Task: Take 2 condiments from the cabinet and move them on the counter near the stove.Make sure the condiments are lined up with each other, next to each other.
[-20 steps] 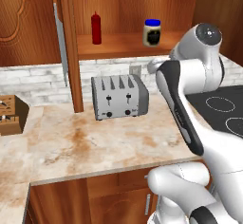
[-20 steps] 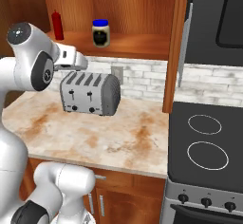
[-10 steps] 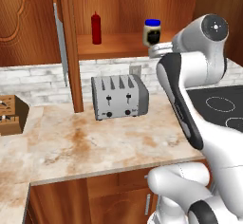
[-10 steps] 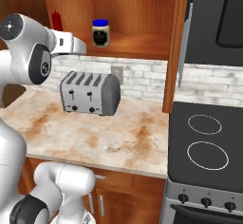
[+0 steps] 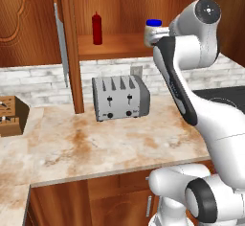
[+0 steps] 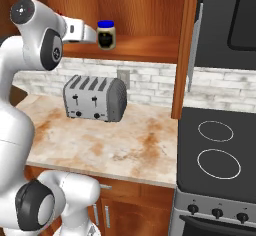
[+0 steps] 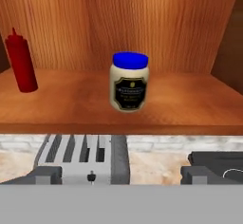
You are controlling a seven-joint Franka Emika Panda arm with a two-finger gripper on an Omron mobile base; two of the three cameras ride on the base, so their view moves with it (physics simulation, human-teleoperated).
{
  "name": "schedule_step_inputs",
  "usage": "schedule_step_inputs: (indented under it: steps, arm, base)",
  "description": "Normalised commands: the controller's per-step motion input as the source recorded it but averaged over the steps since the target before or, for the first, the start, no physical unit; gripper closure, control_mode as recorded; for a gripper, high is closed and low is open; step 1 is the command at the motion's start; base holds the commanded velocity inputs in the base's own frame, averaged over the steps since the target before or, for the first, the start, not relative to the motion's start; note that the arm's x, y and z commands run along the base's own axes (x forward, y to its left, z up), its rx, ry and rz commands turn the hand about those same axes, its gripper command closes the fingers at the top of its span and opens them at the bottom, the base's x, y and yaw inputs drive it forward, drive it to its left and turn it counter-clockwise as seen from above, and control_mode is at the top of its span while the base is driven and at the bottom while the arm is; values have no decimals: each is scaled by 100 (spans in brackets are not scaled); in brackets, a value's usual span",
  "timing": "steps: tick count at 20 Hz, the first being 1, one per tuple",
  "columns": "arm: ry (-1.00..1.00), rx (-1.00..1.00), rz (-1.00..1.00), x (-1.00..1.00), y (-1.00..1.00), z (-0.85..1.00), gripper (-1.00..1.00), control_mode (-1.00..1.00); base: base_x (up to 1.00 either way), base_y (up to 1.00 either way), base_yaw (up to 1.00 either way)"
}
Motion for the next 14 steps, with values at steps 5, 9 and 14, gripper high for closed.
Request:
schedule_step_inputs:
  steps: [5, 9, 14]
  arm:
    - [-5, 0, -10, 52, 0, 11, -100, -100]
    - [-4, 0, -10, 52, 0, 8, -100, -100]
    - [-4, 2, -5, 48, -2, 4, -100, -100]
  base:
    - [0, 0, 0]
    - [0, 0, 0]
    - [0, 0, 0]
